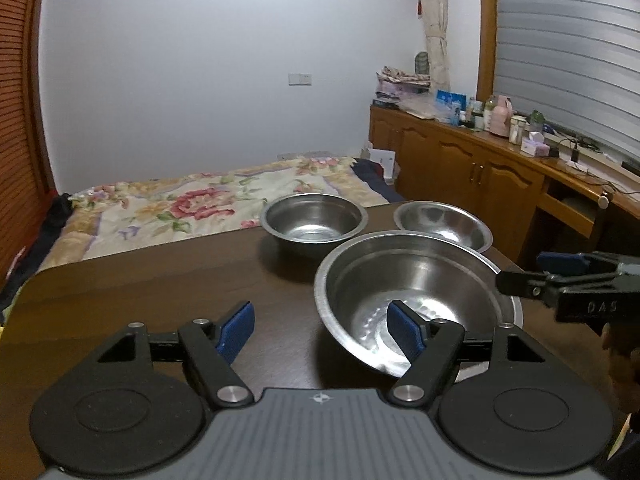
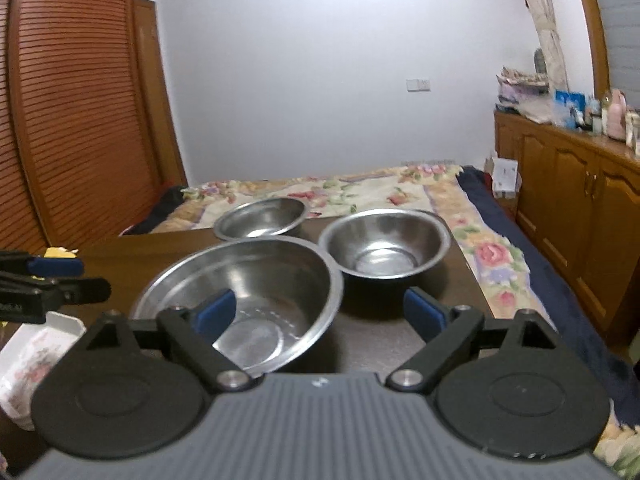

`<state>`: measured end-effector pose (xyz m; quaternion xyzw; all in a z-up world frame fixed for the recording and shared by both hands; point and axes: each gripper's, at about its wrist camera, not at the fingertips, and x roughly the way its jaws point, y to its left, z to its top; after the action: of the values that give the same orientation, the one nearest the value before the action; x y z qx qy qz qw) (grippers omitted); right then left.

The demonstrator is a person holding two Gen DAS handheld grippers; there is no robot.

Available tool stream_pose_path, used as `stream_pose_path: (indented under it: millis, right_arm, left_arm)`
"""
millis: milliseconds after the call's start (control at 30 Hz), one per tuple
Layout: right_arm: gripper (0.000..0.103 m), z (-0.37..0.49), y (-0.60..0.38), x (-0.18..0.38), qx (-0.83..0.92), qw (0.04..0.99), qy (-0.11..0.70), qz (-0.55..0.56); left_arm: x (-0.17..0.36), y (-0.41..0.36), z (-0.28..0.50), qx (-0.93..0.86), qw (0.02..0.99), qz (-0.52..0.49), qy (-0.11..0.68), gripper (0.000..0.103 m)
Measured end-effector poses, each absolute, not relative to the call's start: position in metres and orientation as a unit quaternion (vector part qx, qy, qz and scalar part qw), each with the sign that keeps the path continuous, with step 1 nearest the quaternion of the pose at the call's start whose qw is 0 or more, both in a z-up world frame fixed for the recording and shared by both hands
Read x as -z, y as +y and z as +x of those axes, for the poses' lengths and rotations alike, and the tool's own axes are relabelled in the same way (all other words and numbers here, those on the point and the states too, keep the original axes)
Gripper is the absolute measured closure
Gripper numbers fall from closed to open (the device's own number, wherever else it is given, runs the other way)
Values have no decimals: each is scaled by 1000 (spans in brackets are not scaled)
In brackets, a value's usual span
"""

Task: Organize plates and bowls

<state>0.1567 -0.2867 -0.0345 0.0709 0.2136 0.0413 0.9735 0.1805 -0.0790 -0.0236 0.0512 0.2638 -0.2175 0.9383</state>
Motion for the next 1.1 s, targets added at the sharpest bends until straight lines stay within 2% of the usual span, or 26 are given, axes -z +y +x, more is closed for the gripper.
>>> stream_pose_path:
  millis: [100,200,267,367,767,967,1100]
  right_arm:
    - [12,162,-289,37,-41,971,220,82]
    - [15,163,-287,38,-44,970,224,88]
    - [21,165,-287,39,-43,970,225,84]
    - [32,169,-286,42,-46,967,235,83]
    - [63,177,-292,49,-49,957,260,119]
    - [69,178,-292,49,-57,955,261,127]
    - [74,181,-290,48,-62,954,263,127]
  left_arm:
    - [29,-86,190,224,934,51,274,32]
    - [35,-94,197,228,929,47,287,42]
    - [39,-94,202,228,927,43,296,50]
    - [42,-96,206,224,925,40,303,56]
    - [48,-99,210,224,921,46,315,72]
    - [49,-101,211,227,920,46,316,72]
    - [49,-101,211,227,920,44,317,76]
